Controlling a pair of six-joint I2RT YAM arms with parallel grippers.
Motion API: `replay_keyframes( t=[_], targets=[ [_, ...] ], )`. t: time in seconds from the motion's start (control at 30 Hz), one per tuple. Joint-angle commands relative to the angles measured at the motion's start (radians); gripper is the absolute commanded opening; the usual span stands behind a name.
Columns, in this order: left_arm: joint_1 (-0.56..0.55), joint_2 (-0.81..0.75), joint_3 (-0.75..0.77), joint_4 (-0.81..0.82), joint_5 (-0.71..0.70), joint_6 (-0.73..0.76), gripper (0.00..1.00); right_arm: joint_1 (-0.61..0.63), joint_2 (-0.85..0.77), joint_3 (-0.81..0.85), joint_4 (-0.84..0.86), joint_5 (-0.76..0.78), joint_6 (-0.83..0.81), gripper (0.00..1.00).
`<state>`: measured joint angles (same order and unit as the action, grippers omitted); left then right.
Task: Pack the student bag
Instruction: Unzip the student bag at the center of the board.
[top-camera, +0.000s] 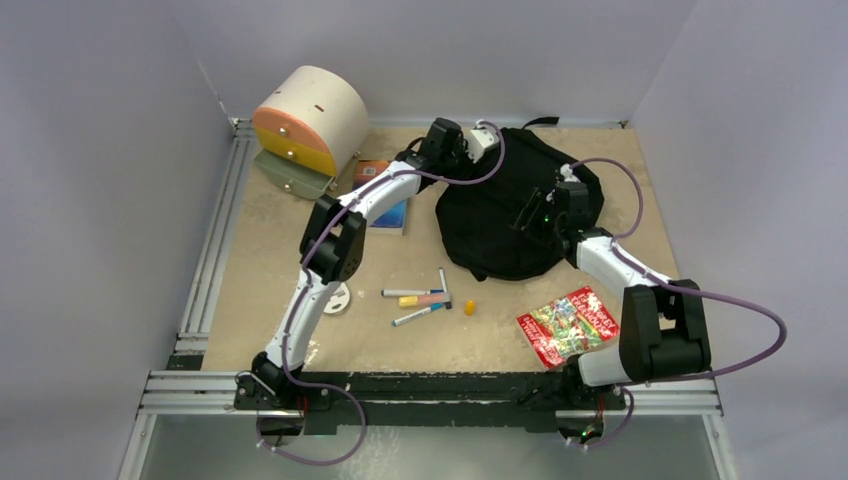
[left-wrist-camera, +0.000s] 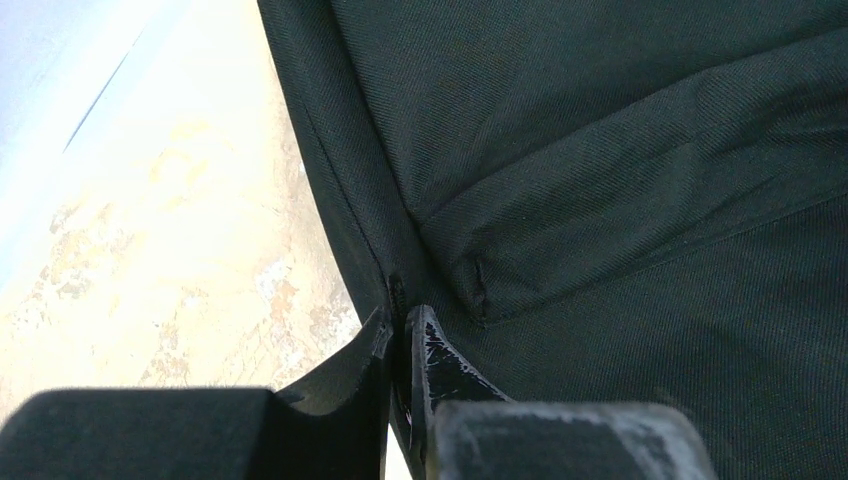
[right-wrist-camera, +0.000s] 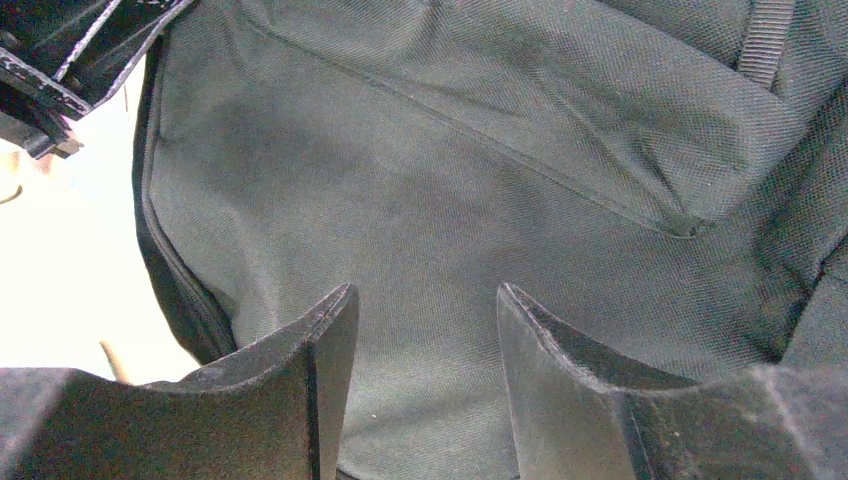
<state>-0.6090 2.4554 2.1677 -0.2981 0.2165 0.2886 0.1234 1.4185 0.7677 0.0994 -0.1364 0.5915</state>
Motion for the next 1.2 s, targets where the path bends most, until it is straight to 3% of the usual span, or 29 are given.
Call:
replay_keyframes(
  t=[0.0, 0.23, 0.6, 0.9, 1.17],
  targets=[
    [0.001, -0.085, -0.008, 0.044, 0.019, -0.017, 0.07, 0.0, -0.001, 0.017, 0.032, -0.023, 0.006, 0.55],
    [0.0, -0.085, -0.007, 0.048, 0.02, -0.019, 0.16, 0.001, -0.004, 0.012, 0.031, -0.02, 0.006, 0.55],
    [0.001, -0.091, -0.005, 0.047, 0.022, -0.018, 0.15, 0.0, -0.01, 0.007, 0.03, -0.02, 0.006, 0.55],
    [0.002, -0.097, -0.008, 0.047, 0.024, -0.017, 0.0, 0.0, -0.009, 0.007, 0.03, -0.022, 0.006, 0.55],
    [0.003, -0.139, -0.073, 0.087, 0.049, -0.069, 0.0, 0.001, -0.005, -0.001, 0.043, -0.026, 0.012, 0.55]
  ],
)
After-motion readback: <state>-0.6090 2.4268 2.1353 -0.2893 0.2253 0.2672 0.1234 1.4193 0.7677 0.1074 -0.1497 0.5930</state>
